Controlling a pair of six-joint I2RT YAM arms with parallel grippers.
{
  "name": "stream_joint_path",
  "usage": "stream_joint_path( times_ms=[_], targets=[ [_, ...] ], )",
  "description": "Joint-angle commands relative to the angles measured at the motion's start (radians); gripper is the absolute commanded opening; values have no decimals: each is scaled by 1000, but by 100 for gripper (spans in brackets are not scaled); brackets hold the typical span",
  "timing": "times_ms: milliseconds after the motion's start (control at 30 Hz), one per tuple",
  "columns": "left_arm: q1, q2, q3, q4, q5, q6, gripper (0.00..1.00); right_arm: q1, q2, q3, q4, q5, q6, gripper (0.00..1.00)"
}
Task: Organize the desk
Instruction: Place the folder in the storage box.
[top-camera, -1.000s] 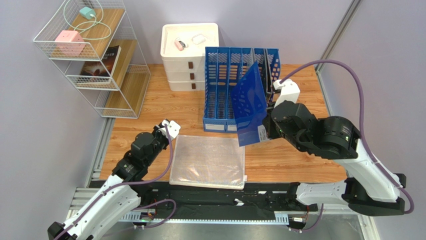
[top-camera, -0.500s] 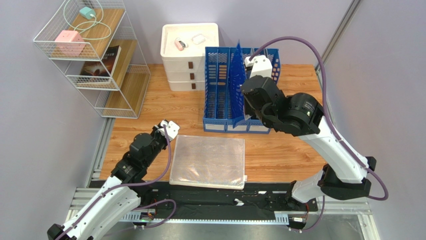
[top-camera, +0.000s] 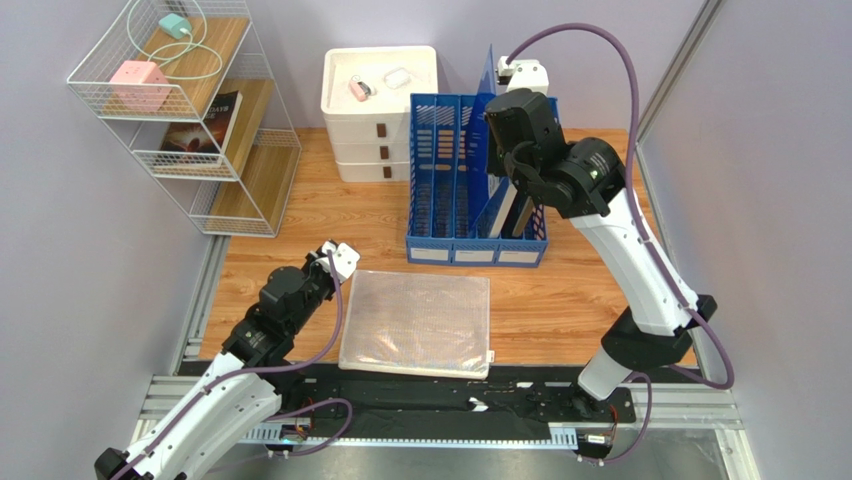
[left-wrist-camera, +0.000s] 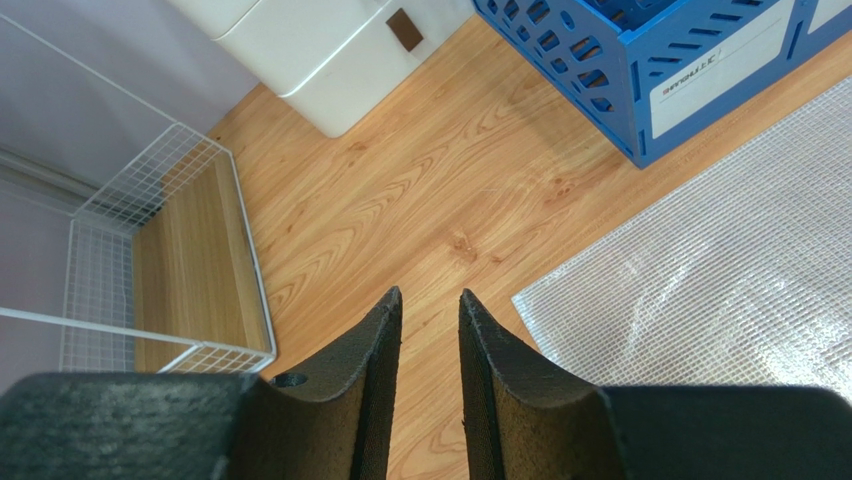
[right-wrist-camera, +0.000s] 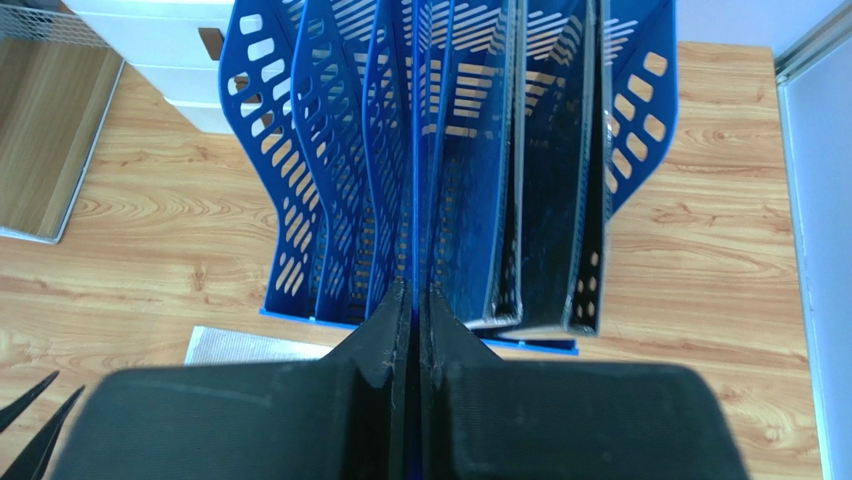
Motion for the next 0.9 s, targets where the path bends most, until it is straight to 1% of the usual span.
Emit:
stream_joint_path(
  times_ms=[0, 167, 400, 433, 500, 533, 600, 633, 767, 867],
  targets=[
    [5, 4, -8, 15, 17, -3, 34, -35, 42, 58, 68, -45, -39, 0],
    [5, 5, -8, 17, 17, -1, 34, -47, 28, -14, 116, -70, -28, 0],
    [5, 1, -9, 17, 19, 0, 34, -67, 51, -34, 113, -123, 30, 0],
    [5, 2, -11, 17, 19, 0, 34, -69, 59, -36, 103, -123, 38, 11],
    [5, 5, -9, 17, 19, 0, 34, -70, 74, -47, 86, -107, 55, 46],
    [5, 8, -9, 15, 22, 0, 34, -69, 74, -50, 80, -105, 56, 67],
    [5, 22, -6, 12, 26, 2, 34, -70, 53, -76, 83, -91, 60, 86],
    [5, 27, -3, 9, 26, 2, 34, -69, 38, -93, 91, -90, 64, 100],
    [5, 30, 0, 4, 34, 2, 34, -70, -83, -154, 128, -106, 79, 100],
    [5, 33, 6, -6, 39, 5, 34, -63, -174, -217, 131, -159, 102, 100]
  ],
)
